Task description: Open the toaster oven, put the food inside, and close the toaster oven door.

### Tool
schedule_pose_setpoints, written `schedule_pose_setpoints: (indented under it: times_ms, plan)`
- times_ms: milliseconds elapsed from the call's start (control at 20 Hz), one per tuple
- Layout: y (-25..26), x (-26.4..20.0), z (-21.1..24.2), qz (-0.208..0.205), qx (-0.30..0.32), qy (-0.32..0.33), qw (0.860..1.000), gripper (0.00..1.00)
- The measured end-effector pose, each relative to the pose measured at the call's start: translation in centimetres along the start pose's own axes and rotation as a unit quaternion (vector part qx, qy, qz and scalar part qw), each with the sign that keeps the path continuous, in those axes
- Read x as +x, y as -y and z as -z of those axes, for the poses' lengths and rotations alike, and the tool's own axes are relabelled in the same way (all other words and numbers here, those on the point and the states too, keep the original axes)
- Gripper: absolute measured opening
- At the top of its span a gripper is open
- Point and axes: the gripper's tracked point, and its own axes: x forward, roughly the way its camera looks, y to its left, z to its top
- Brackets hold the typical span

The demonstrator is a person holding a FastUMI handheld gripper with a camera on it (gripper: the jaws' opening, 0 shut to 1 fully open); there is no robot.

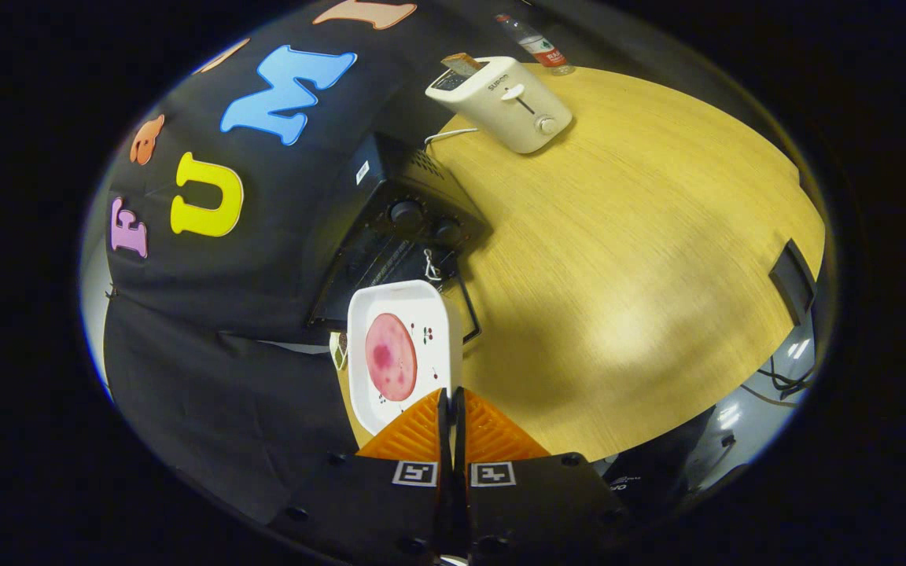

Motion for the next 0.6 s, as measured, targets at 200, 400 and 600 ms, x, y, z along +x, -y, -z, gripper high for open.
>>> schedule_pose_setpoints:
  times_ms: [200,400,600]
  plan:
    - [-2.2,2.5,0.7,0.008,-0.002,0.006,1.0,0.02]
    - [-4.3,6.2,-0.2,0.005,0.017,0.013,1.0,0.02]
    - [-5.2,10.4,-1.0,0.013,0.034,0.014,0.999,0.01]
